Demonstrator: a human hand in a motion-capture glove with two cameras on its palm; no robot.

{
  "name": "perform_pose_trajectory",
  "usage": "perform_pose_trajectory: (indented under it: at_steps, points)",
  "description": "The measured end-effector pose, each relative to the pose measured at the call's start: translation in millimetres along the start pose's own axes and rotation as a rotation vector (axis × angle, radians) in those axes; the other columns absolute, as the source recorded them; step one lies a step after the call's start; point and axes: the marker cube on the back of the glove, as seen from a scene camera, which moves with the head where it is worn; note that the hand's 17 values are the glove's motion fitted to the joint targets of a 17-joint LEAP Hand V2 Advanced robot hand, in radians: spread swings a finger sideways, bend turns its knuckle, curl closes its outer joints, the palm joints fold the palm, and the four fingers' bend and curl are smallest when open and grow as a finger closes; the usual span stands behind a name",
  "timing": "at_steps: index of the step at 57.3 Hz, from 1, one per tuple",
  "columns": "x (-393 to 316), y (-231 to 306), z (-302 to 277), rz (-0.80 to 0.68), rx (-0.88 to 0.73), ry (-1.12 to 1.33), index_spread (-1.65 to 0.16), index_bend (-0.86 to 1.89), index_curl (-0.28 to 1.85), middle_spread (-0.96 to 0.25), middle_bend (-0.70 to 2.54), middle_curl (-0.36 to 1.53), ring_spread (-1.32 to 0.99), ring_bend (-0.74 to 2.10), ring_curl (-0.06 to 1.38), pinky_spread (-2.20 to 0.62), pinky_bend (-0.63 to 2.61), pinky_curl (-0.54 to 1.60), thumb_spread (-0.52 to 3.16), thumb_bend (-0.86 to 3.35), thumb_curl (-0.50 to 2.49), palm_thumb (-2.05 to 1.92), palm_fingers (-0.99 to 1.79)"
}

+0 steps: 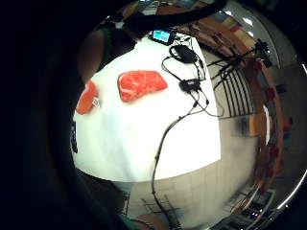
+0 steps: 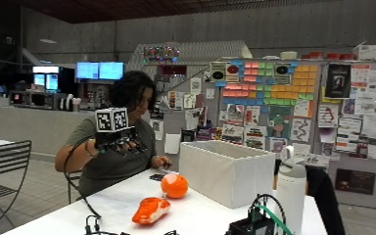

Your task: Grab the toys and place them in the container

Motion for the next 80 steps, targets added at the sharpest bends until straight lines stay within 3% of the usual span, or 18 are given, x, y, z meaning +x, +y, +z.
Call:
perform_pose_trajectory:
  at_steps: [9, 20, 37, 44, 52, 57, 68, 75, 80]
  points:
    - [-0.2, 0.1, 2.8, -0.006, -0.023, -0.006, -0.30, 0.27, 0.14, -0.11, 0.17, 0.07, -0.14, 0.18, 0.05, 0.00, 0.63, 0.20, 1.00, 0.02, 0.05, -0.01, 0.21]
    - [-0.8, -5.5, 6.9, -0.017, -0.001, -0.009, -0.37, 0.27, 0.20, -0.13, 0.17, 0.12, -0.17, 0.21, 0.09, 0.00, 0.67, 0.25, 1.30, -0.01, 0.12, -0.02, 0.18]
    - [19.5, -77.3, 64.5, 0.069, 0.139, -0.050, -0.41, 0.26, 0.27, -0.16, 0.19, 0.19, -0.21, 0.26, 0.14, 0.00, 0.69, 0.28, 1.38, -0.03, 0.17, -0.04, 0.24]
    - [23.8, -107.4, 125.0, 0.044, 0.018, -0.074, -0.43, 0.26, 0.30, -0.18, 0.20, 0.22, -0.22, 0.24, 0.15, 0.01, 0.67, 0.28, 1.28, -0.05, 0.19, -0.06, 0.21]
    - [32.3, -122.9, 190.5, -0.002, -0.100, 0.087, -0.44, 0.35, 0.35, -0.24, 0.23, 0.26, -0.18, 0.12, 0.12, 0.05, 0.63, 0.28, 1.14, -0.05, 0.21, -0.06, 0.08]
    - [31.7, -124.6, 200.9, -0.010, 0.008, 0.128, -0.44, 0.35, 0.36, -0.27, 0.26, 0.28, -0.17, 0.18, 0.12, 0.06, 0.62, 0.28, 1.09, -0.05, 0.23, -0.06, 0.09]
    - [25.2, -113.3, 201.6, 0.058, 0.310, 0.079, -0.43, 0.15, 0.30, -0.35, 0.59, 0.41, -0.37, 0.89, 0.31, -0.12, 0.49, 0.24, 1.31, 0.09, 0.30, 0.17, 0.96]
    - [7.4, -90.6, 179.0, 0.019, 0.403, 0.037, -0.42, 0.12, 0.29, -0.41, 0.72, 0.50, -0.45, 1.11, 0.44, -0.27, 0.76, 0.36, 1.36, 0.22, 0.40, 0.41, 1.06]
    - [-22.2, -74.8, 135.5, -0.033, 0.559, 0.021, -0.42, 0.15, 0.30, -0.44, 0.83, 0.58, -0.48, 1.23, 0.51, -0.33, 0.87, 0.43, 1.39, 0.25, 0.45, 0.45, 1.03]
